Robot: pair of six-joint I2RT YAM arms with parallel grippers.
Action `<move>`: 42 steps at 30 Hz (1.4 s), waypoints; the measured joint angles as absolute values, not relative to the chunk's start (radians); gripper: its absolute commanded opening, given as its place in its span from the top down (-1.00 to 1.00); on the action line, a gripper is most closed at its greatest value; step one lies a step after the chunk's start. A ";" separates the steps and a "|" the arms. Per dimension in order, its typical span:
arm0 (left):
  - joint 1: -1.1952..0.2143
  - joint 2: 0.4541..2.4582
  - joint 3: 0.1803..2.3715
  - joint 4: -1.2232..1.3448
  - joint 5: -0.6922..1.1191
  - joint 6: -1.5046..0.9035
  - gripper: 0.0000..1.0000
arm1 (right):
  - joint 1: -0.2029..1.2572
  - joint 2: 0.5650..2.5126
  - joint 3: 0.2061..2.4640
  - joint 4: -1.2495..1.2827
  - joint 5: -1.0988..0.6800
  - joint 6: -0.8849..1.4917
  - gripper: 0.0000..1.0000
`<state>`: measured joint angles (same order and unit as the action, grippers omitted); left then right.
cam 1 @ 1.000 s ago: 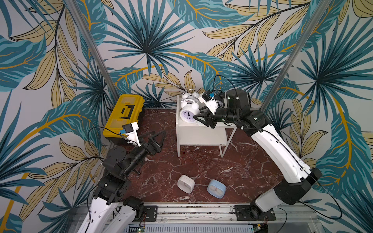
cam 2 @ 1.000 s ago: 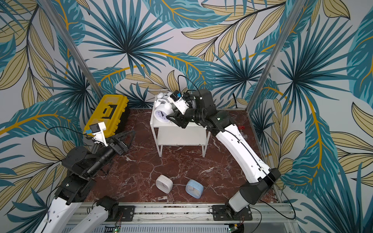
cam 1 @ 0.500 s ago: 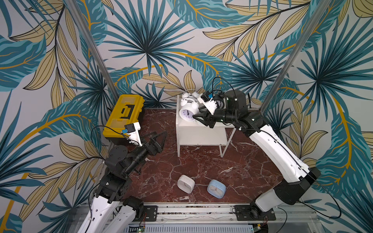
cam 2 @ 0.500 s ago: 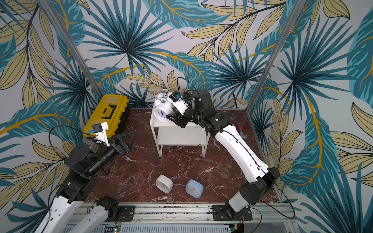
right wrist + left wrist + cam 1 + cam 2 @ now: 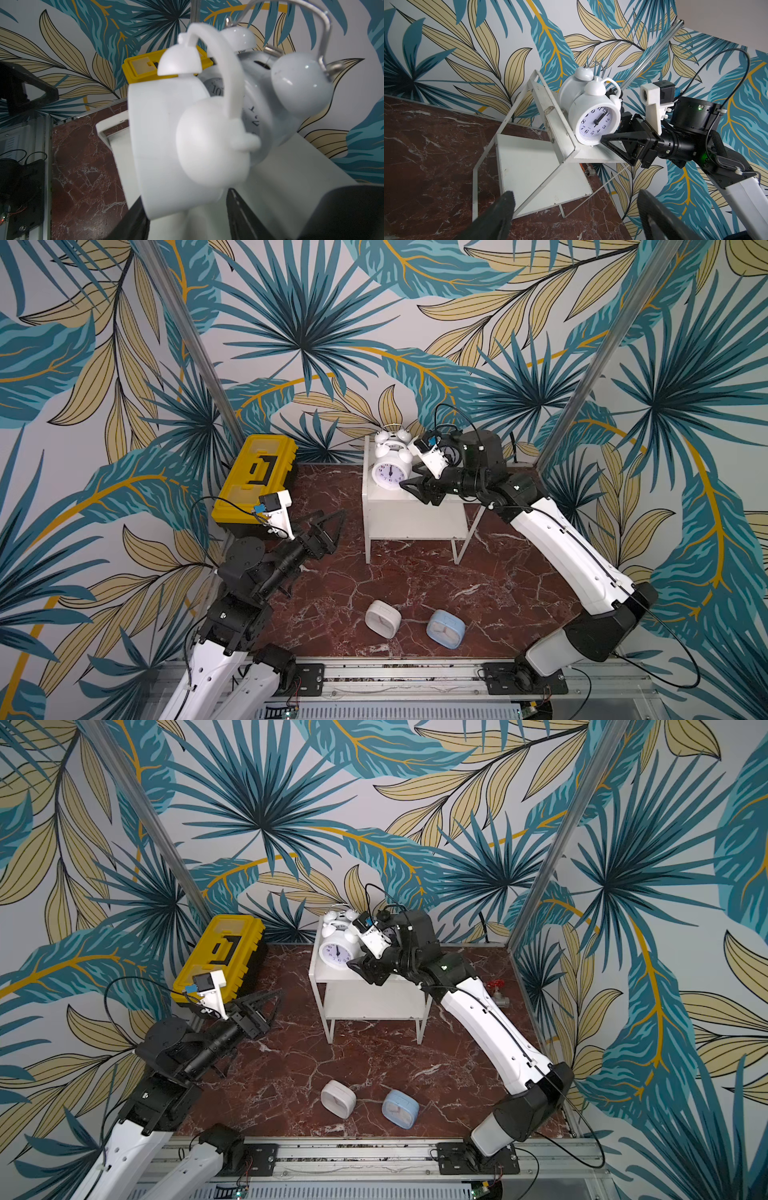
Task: Place the alarm clocks on the shelf by style
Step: Place the alarm on the shelf, then pick up the alarm from the center of the board.
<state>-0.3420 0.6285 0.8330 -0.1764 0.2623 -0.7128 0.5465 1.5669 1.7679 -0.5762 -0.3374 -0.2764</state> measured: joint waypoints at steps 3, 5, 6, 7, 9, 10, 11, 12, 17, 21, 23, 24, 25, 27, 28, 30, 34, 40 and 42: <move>-0.340 0.628 0.833 -0.176 0.266 -0.710 -0.90 | 0.546 1.565 1.767 -0.575 -0.322 -0.266 -0.12; -0.339 0.628 0.833 -0.176 0.268 -0.710 -0.90 | 0.546 1.563 1.765 -0.570 -0.309 -0.259 -0.04; -0.339 0.628 0.833 -0.177 0.268 -0.710 -0.90 | 0.545 1.561 1.761 -0.568 -0.303 -0.255 -0.02; -0.339 0.628 0.833 -0.177 0.269 -0.710 -0.90 | 0.545 1.558 1.757 -0.566 -0.300 -0.252 0.01; -0.339 0.628 0.833 -0.177 0.270 -0.709 -0.90 | 0.544 1.549 1.746 -0.562 -0.299 -0.247 0.04; -0.339 0.627 0.833 -0.177 0.270 -0.707 -0.90 | 0.543 1.546 1.745 -0.562 -0.299 -0.246 0.04; -0.339 0.627 0.833 -0.177 0.270 -0.706 -0.90 | 0.543 1.542 1.744 -0.561 -0.299 -0.244 0.04; -0.339 0.627 0.833 -0.177 0.271 -0.706 -0.90 | 0.543 1.539 1.744 -0.558 -0.299 -0.243 0.04; -0.339 0.627 0.833 -0.178 0.270 -0.703 -0.90 | 0.543 1.522 1.742 -0.554 -0.299 -0.232 0.04; -0.339 0.628 0.833 -0.187 0.262 -0.703 -0.93 | 0.548 1.489 1.722 -0.554 -0.293 -0.204 0.04; -0.339 0.630 0.833 -0.206 0.246 -0.703 -0.95 | 0.569 1.450 1.692 -0.555 -0.274 -0.189 0.02; -0.339 0.634 0.833 -0.217 0.237 -0.703 -0.96 | 0.591 1.420 1.666 -0.555 -0.258 -0.181 -0.03; -0.339 0.640 0.833 -0.228 0.229 -0.703 -0.96 | 0.616 1.391 1.634 -0.552 -0.240 -0.173 -0.06; -0.338 0.659 0.833 -0.259 0.208 -0.704 -0.97 | 0.706 1.301 1.529 -0.550 -0.189 -0.149 -0.12; -0.338 0.668 0.833 -0.273 0.198 -0.705 -0.97 | 0.748 1.266 1.483 -0.551 -0.168 -0.135 -0.15; -0.338 0.683 0.826 -0.295 0.171 -0.712 -0.97 | 0.845 1.192 1.365 -0.555 -0.119 -0.084 -0.33; -0.338 0.704 0.789 -0.334 0.117 -0.737 -0.97 | 0.965 1.119 1.153 -0.570 0.005 0.071 -0.58; -0.338 0.762 0.732 -0.356 0.068 -0.779 -0.85 | 1.084 1.139 0.982 -0.587 0.075 0.310 -0.61; -0.337 0.800 0.714 -0.356 0.074 -0.795 -0.83 | 1.098 1.169 0.962 -0.570 0.057 0.374 -0.65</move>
